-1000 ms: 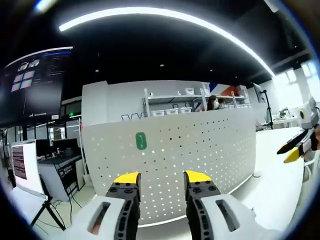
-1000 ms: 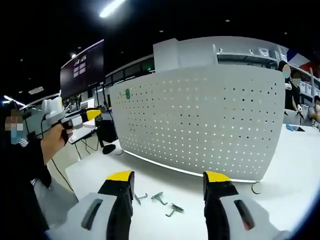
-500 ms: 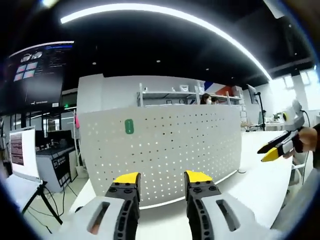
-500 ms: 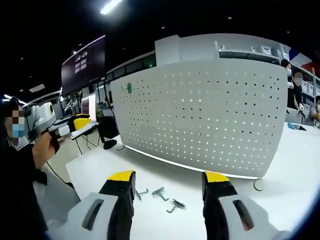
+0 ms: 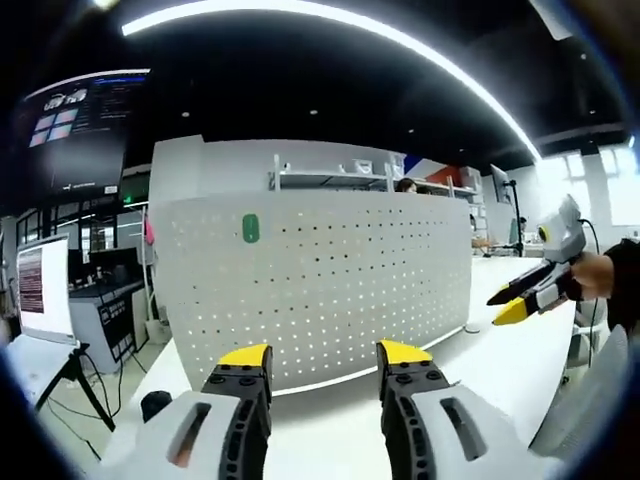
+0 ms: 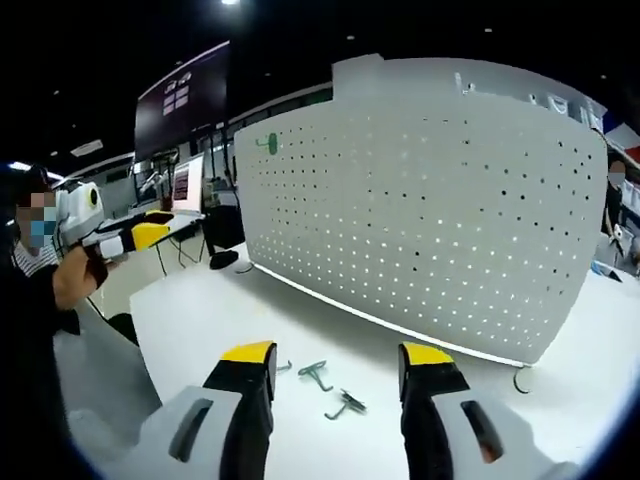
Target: Insert the hook assembly into the mounting plate slot until the hook locks in place.
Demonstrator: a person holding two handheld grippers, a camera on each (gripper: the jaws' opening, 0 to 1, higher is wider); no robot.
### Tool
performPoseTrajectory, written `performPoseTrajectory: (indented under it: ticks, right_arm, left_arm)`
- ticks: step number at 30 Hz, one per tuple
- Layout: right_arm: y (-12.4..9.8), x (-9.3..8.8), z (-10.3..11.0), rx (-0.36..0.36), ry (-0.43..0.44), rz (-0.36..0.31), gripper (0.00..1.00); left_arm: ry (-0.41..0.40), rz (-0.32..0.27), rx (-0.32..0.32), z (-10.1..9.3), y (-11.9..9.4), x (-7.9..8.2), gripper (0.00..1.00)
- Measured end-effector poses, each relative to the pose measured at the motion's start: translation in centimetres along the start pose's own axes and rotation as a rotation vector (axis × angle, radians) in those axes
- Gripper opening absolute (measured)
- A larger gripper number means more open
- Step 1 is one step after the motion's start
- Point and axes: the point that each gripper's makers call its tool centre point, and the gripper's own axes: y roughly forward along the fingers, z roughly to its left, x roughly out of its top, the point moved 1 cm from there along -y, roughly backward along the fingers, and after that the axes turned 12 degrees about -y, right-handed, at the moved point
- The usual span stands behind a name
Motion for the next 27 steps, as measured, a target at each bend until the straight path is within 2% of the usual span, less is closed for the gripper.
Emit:
performPoseTrajectory:
  ticks: [6, 9, 12, 21, 24, 27]
  right_arm:
    - [2.2, -2.4, 0.1, 0.053, -0.027, 0.071, 0.42]
    - [3.3, -3.3, 1.1, 0.117, -0.025, 0.098, 0.36]
    - [4.3, -4.2, 1.7, 0.152, -0.038, 0.127, 0.31]
    - [7.0, -7.3, 2.2, 0.222, -0.116, 0.229, 0.19]
    - [7.7, -8.2, 2.4, 0.247, -0.184, 0.276, 0.15]
    - [8.4, -8.5, 2.4, 0.252, -0.24, 0.292, 0.14]
  left_arm:
    - [-0.014, 0.026, -0.068, -1.3, 0.3, -0.9, 0.57]
    - [-0.021, 0.038, -0.1, -1.9, 0.4, -1.2, 0.63]
    - [-0.026, 0.048, -0.122, -2.4, 0.5, -1.5, 0.67]
    - [-0.019, 0.097, -0.162, -3.4, 0.6, -2.6, 0.64]
    - [-0.013, 0.105, -0.171, -3.7, 0.6, -2.8, 0.63]
    - [-0.013, 0.11, -0.176, -3.7, 0.6, -2.9, 0.62]
